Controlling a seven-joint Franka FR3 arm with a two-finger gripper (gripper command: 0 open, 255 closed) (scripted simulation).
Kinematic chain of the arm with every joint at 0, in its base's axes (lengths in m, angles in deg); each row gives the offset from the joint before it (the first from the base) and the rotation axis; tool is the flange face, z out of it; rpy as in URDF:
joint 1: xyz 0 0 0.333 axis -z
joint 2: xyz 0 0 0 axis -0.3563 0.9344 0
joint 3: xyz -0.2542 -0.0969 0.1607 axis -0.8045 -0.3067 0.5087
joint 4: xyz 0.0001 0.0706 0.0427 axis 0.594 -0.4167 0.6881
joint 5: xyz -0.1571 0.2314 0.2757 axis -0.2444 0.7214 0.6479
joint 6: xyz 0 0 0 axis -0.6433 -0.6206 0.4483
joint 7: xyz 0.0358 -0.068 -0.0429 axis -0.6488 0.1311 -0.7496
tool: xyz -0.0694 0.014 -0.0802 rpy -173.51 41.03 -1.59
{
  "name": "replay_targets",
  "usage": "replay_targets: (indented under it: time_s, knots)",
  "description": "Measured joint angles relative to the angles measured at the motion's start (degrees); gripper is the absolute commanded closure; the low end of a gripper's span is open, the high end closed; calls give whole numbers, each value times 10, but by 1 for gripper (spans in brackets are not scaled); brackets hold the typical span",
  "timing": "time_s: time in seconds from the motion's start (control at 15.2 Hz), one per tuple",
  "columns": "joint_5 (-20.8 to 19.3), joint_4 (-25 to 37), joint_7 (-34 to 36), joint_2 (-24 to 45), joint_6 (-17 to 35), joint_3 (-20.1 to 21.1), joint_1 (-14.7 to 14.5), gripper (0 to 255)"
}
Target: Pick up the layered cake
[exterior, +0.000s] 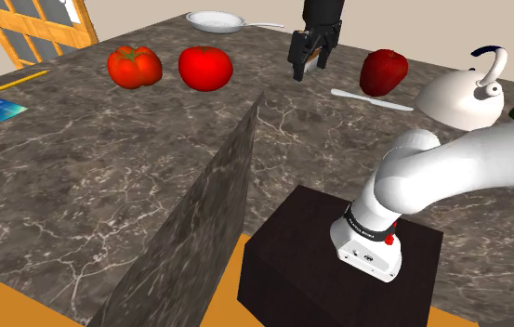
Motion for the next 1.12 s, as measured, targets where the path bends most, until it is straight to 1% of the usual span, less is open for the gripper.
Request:
replay_targets:
  time_s: [0.13, 0.66, 0.79, 1.12]
  knots:
    - [-3, 3, -3, 4, 3, -5, 3, 0]
    - [-39, 67, -28, 92, 63, -67, 43, 0]
    - [-46, 93, -40, 120, 75, -88, 53, 0]
    - [-50, 155, -56, 182, 99, -127, 72, 0]
